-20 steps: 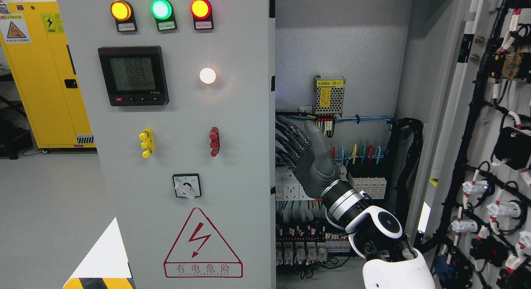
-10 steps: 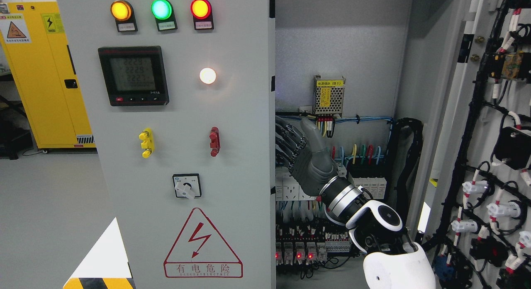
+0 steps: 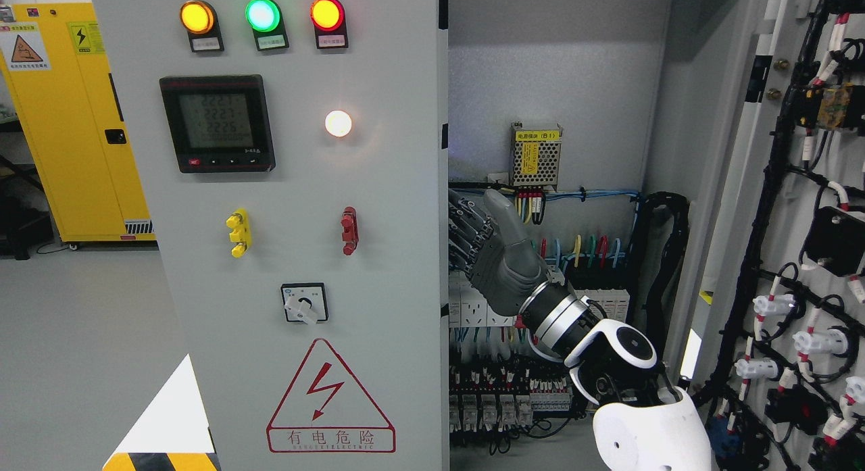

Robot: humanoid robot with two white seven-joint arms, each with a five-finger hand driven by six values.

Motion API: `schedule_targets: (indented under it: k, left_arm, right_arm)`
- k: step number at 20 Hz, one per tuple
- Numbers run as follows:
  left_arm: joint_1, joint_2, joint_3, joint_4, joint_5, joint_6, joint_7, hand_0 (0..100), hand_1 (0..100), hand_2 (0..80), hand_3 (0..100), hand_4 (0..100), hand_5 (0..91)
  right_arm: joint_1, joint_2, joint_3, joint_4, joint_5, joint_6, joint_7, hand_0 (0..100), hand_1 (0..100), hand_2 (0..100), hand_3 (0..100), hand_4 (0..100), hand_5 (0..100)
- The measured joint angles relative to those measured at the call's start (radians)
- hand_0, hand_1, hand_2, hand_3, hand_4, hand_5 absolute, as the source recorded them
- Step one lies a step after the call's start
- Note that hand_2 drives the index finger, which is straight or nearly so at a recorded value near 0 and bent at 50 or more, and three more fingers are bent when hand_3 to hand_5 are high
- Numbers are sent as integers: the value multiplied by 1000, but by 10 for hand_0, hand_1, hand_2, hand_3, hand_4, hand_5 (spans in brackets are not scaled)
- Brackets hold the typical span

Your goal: Open door with both hands

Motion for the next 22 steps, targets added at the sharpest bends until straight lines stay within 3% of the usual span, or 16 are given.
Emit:
schedule_targets:
  k: [16,22]
  left_arm:
    - [0,5,-1,2,-1,0,5,0,0,0,0,0,0]
    - [0,10,-1,2,-1,0,5,0,0,0,0,0,0]
  right_arm:
    - [-2,-29,1,8,0,28,127,231,28,0,0,0,0]
    - [-4,-25,1,7,-4,36,134,231,28,0,0,0,0]
